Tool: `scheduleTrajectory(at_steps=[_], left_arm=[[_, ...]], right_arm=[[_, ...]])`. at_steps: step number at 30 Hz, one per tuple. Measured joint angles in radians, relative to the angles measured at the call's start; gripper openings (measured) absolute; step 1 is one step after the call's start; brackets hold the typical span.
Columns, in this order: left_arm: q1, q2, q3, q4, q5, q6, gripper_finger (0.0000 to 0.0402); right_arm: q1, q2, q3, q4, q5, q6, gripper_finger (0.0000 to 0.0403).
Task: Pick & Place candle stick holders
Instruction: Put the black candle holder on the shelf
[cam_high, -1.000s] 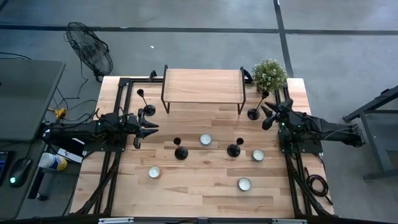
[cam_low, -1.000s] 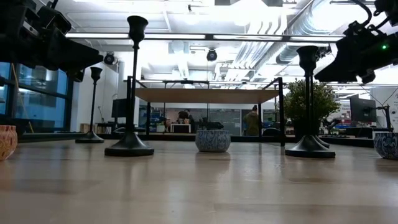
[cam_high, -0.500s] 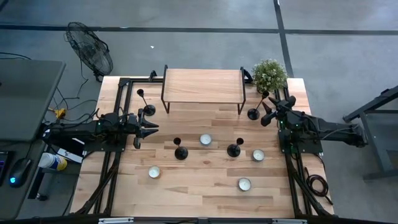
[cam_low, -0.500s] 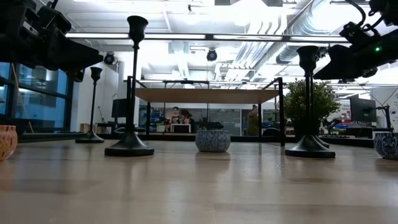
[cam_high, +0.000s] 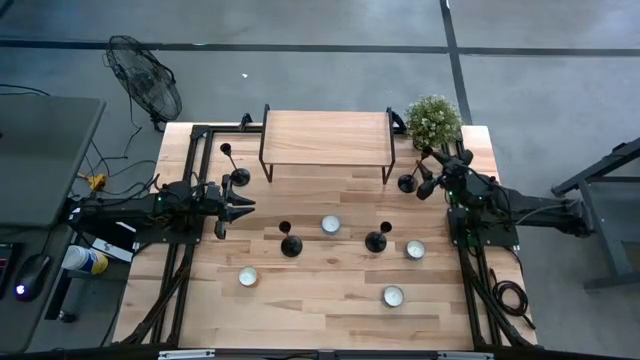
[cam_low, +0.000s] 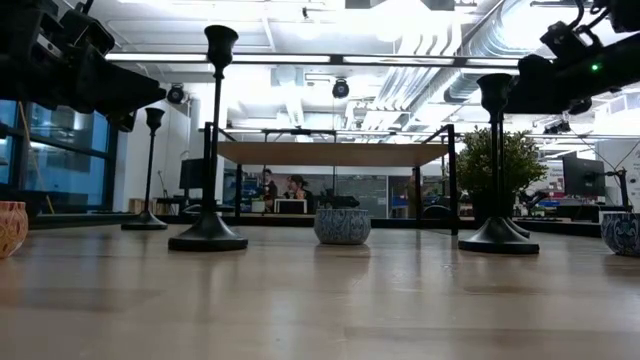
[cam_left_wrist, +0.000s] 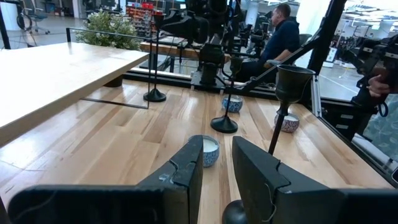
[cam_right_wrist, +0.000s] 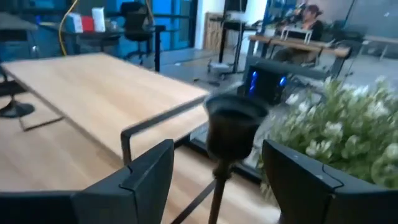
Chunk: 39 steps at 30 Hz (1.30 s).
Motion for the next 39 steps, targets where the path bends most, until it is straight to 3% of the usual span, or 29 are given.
scheduleTrajectory(at_steps=[13,29,39], left_arm=[[0.000,0.000,0.000,0.000,0.000,0.000,0.0083],[0.000,0.000,0.000,0.000,0.000,0.000,0.0083],[0.000,0.000,0.000,0.000,0.000,0.000,0.0083]], right_arm=[[0.000,0.072,0.000,0.137,0.035,-0.048,0.0219],[-0.020,0.073,0.000,0.139,0.065,-0.051,0.0153],[-0.059,0.073,0.000,0.138,0.016,-0.048,0.0100]])
